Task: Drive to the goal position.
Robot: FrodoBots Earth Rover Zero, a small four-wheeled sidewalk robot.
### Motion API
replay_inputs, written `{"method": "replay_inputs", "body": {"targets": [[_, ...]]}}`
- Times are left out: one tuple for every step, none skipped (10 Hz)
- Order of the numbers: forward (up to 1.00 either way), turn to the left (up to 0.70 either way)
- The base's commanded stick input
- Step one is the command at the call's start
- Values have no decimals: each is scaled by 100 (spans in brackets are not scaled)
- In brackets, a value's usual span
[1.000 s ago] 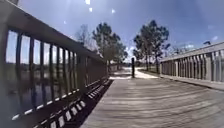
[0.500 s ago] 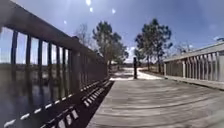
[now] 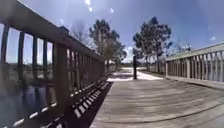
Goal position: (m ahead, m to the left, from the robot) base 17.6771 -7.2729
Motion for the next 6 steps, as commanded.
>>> {"method": "replay_inputs", "body": {"targets": [[70, 0], [70, 0], [70, 0], [70, 0], [70, 0], [70, 0]]}}
